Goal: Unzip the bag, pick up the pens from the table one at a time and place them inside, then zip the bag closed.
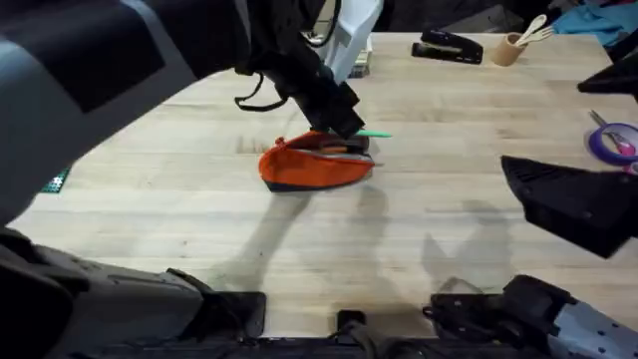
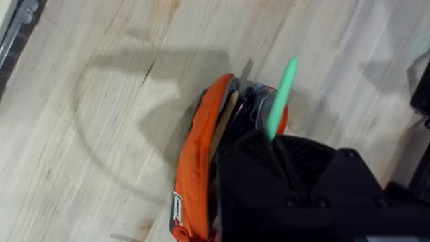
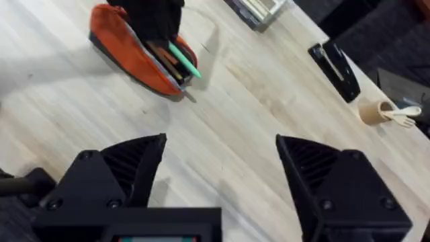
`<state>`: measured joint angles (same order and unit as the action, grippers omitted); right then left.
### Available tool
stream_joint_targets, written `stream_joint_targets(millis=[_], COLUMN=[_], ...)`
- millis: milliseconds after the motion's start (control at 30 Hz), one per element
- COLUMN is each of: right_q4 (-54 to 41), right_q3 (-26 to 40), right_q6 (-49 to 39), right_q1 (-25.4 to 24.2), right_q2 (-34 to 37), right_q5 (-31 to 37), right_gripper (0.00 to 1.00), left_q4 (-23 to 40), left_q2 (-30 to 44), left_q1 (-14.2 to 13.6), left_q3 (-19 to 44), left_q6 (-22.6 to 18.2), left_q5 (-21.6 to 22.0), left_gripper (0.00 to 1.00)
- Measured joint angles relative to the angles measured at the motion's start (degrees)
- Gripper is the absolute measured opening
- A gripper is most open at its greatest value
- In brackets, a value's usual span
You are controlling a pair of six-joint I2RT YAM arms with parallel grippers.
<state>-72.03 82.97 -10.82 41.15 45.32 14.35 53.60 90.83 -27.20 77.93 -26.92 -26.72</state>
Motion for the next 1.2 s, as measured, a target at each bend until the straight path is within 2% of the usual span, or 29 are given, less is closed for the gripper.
stream_joint_targets(millis=[500, 900, 1200], right_q4=[-2.38, -3.8, -3.82], right_q3=[-3.66, -3.68, -3.68], right_q6=[0.56, 0.56, 0.56], right_q1=[0.09, 0.09, 0.09], right_q2=[0.0, 0.0, -0.01], right_q5=[3.85, 3.87, 3.87], right_gripper=[0.998, 0.998, 0.998], left_q4=[0.0, 0.85, -0.67], left_q2=[0.0, 0.22, 6.53], left_q1=[0.0, 0.0, -0.96], left_q3=[0.0, 0.0, 0.0], left_q6=[0.02, 2.99, 4.24], left_q5=[-0.04, -0.28, -0.66], left_gripper=[0.042, 0.042, 0.042])
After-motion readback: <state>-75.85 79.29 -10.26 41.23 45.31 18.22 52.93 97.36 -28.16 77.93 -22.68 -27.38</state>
